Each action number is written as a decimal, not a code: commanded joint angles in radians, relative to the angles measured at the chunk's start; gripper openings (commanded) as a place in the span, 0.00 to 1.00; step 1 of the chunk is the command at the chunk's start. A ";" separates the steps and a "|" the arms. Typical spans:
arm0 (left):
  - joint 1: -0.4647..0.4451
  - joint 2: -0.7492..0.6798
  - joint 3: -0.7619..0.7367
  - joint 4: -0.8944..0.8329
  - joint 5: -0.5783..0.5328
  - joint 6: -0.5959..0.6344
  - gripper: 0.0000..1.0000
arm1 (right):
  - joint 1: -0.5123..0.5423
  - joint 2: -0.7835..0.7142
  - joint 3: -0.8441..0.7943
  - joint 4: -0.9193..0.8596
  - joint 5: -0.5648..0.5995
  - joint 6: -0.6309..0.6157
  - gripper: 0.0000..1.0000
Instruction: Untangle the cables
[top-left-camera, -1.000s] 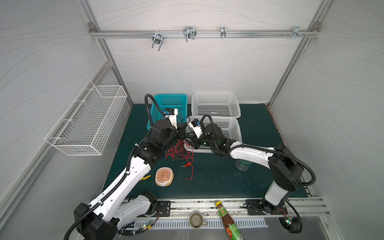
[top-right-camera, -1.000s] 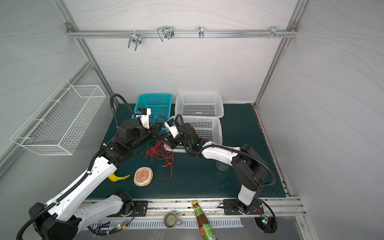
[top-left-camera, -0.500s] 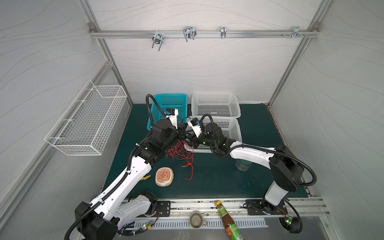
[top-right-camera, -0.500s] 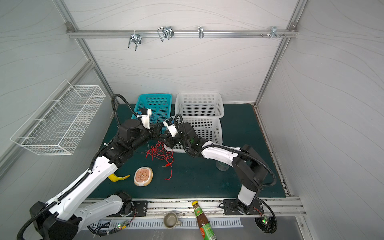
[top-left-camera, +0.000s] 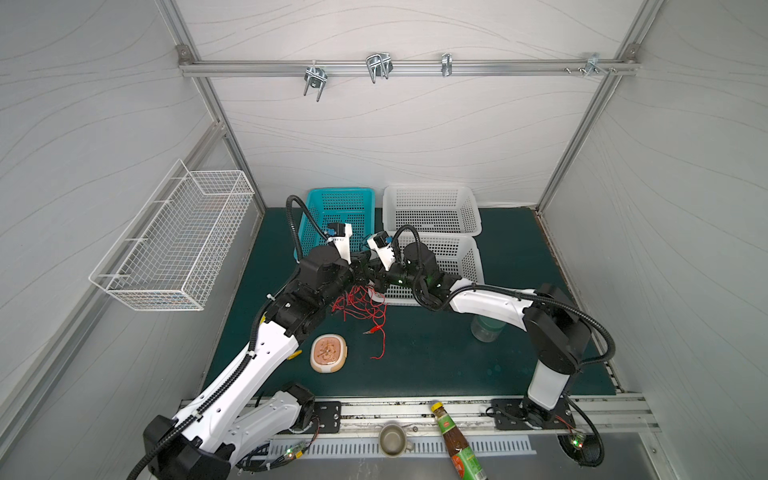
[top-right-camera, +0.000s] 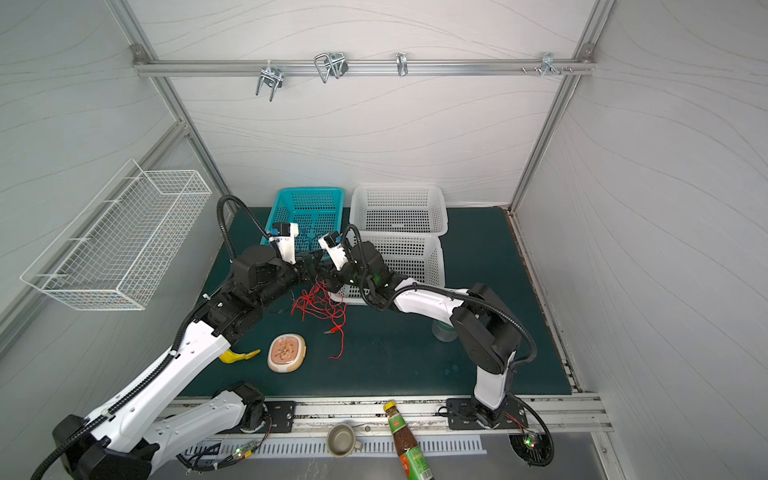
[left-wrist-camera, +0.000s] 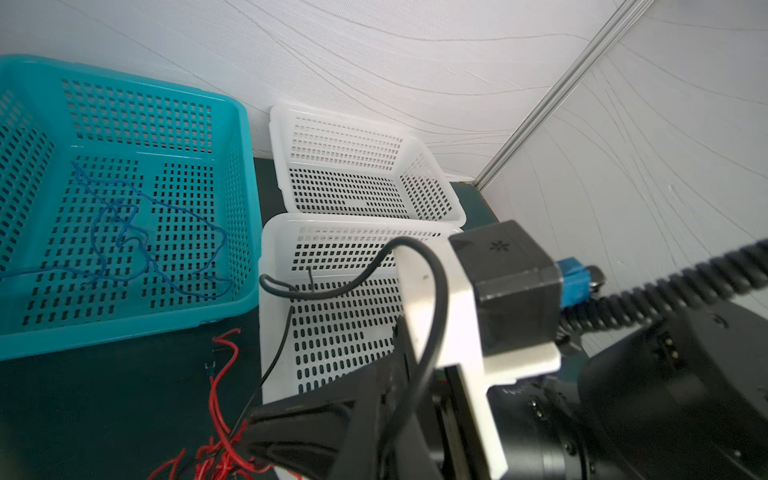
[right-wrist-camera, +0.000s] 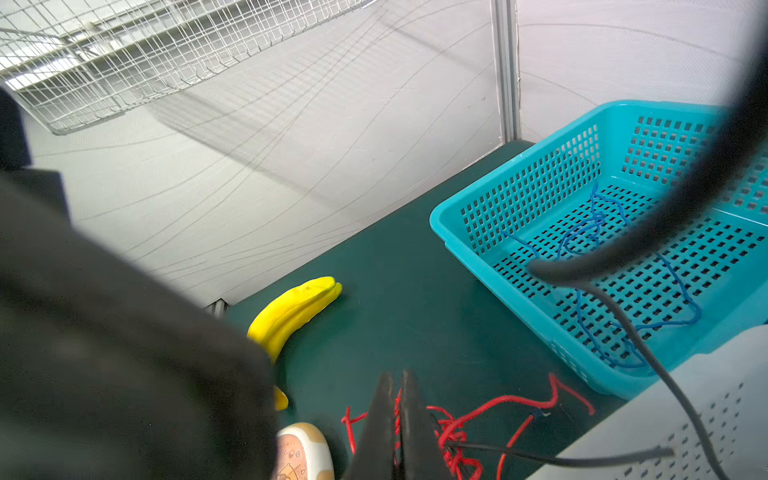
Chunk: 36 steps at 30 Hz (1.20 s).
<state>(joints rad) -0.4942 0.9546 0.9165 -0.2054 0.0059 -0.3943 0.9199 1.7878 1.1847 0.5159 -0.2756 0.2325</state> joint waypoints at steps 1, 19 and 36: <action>-0.006 -0.056 -0.011 0.003 -0.050 0.003 0.25 | -0.018 0.009 0.023 0.068 -0.037 0.041 0.00; -0.005 -0.236 -0.193 -0.097 -0.257 0.067 0.69 | -0.023 -0.049 0.100 -0.129 -0.027 0.003 0.00; -0.005 -0.209 -0.226 -0.142 -0.343 0.047 0.66 | -0.035 -0.074 0.178 -0.242 -0.127 -0.008 0.00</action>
<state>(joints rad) -0.4942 0.7406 0.6746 -0.3538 -0.3107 -0.3393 0.8917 1.7531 1.3357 0.2813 -0.3649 0.2375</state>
